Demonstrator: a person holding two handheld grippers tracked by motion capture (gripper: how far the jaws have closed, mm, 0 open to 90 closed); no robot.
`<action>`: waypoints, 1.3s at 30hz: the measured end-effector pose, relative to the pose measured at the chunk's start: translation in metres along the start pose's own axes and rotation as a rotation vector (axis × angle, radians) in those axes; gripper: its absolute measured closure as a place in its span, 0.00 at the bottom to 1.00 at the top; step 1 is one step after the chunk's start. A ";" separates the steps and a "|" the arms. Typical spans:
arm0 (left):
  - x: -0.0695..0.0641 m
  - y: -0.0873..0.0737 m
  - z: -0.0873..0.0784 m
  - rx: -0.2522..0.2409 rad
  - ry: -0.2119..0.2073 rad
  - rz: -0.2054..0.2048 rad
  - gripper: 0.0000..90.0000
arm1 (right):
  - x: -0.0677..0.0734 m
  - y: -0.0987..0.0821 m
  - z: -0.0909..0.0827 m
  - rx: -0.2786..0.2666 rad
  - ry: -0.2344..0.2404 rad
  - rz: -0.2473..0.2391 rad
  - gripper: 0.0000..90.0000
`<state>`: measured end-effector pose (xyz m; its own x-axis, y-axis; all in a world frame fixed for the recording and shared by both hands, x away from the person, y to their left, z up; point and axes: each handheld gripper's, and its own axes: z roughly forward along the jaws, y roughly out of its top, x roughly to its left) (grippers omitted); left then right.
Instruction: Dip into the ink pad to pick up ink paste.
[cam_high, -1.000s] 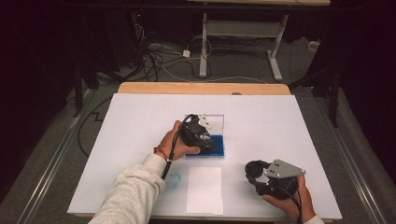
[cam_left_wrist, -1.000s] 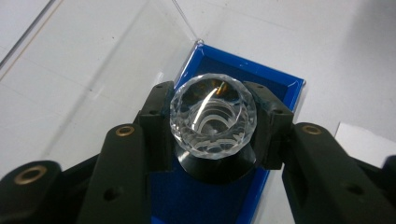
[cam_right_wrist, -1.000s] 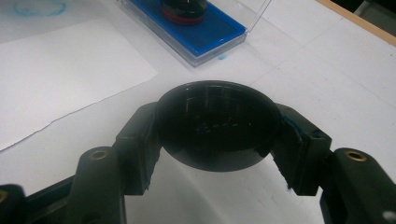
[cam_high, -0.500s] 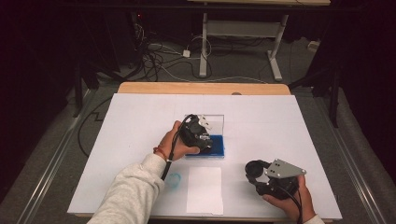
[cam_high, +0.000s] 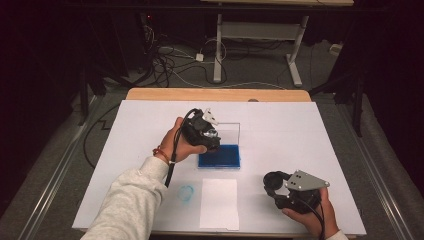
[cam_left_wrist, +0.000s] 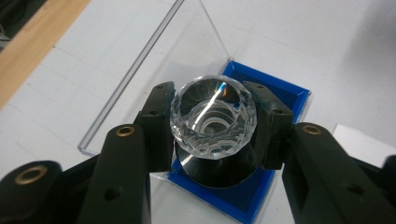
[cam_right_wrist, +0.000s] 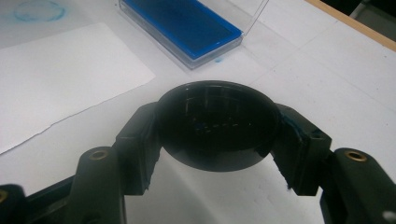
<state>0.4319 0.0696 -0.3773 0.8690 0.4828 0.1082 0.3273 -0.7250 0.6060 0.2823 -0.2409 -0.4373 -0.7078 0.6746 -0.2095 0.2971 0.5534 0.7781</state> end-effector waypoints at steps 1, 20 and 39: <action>-0.001 -0.002 0.003 0.004 0.000 0.003 0.61 | 0.000 0.000 0.000 0.001 0.000 -0.001 0.43; -0.003 -0.033 0.032 -0.005 -0.040 -0.048 0.61 | -0.001 -0.002 0.002 0.012 -0.008 0.005 0.43; -0.008 -0.037 0.031 -0.016 -0.035 -0.061 0.61 | -0.001 -0.002 0.003 0.017 -0.012 0.012 0.43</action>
<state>0.4246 0.0773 -0.4253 0.8602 0.5080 0.0435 0.3740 -0.6867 0.6234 0.2843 -0.2414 -0.4404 -0.6961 0.6873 -0.2073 0.3169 0.5533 0.7704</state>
